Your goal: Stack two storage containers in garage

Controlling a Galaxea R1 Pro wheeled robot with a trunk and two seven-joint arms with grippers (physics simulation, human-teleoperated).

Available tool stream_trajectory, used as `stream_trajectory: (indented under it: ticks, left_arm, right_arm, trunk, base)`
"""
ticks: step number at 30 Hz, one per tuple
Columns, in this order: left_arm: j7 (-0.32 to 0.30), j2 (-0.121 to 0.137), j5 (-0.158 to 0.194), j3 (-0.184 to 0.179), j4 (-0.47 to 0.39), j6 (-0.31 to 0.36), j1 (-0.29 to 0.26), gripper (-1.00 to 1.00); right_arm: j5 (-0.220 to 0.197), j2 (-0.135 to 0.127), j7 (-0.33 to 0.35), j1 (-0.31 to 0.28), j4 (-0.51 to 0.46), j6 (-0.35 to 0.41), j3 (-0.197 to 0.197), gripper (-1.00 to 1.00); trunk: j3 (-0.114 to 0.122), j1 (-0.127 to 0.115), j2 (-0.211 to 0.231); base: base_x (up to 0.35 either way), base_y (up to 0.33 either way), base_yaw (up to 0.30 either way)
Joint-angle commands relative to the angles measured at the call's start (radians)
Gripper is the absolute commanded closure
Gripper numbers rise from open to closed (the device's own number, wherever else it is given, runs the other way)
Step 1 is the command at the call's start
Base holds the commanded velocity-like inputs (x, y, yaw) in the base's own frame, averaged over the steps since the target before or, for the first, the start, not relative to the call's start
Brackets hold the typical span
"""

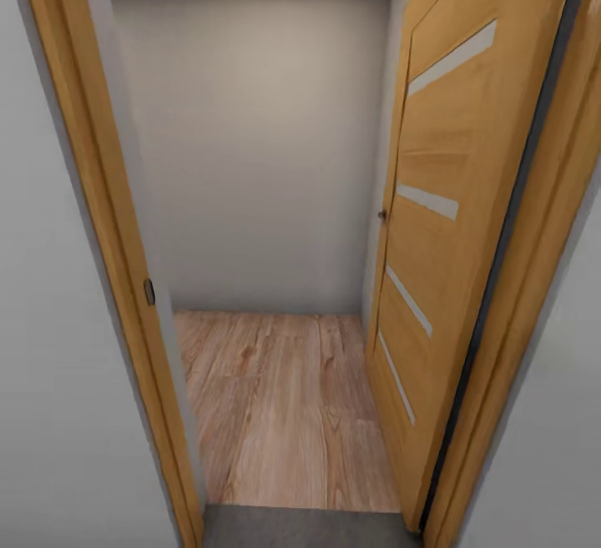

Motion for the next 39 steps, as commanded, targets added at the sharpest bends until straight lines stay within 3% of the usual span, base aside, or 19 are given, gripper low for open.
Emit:
stream_trajectory:
  ticks: [1, 30, 39]
  left_arm:
    - [0.003, 0.000, 0.007, -0.005, 0.000, -0.002, -0.001, -1.00]
    - [0.003, -0.005, 0.003, -0.005, 0.001, -0.009, -0.001, -1.00]
    - [0.003, -0.005, 0.003, -0.005, 0.000, -0.017, -0.001, -1.00]
  right_arm:
    - [-0.010, 0.000, 0.000, -0.001, 0.003, -0.006, 0.009, -1.00]
    - [-0.008, -0.002, 0.000, -0.001, 0.003, -0.006, 0.010, -1.00]
    - [-0.007, -0.001, 0.000, -0.001, 0.003, -0.005, 0.010, -1.00]
  trunk:
    - [-0.001, 0.001, -0.001]
    - [-0.001, 0.001, -0.001]
    - [-0.001, 0.001, -0.001]
  base:
    - [0.326, 0.000, 0.159]
    - [0.326, 0.000, 0.010]
    - [0.297, -0.128, 0.000]
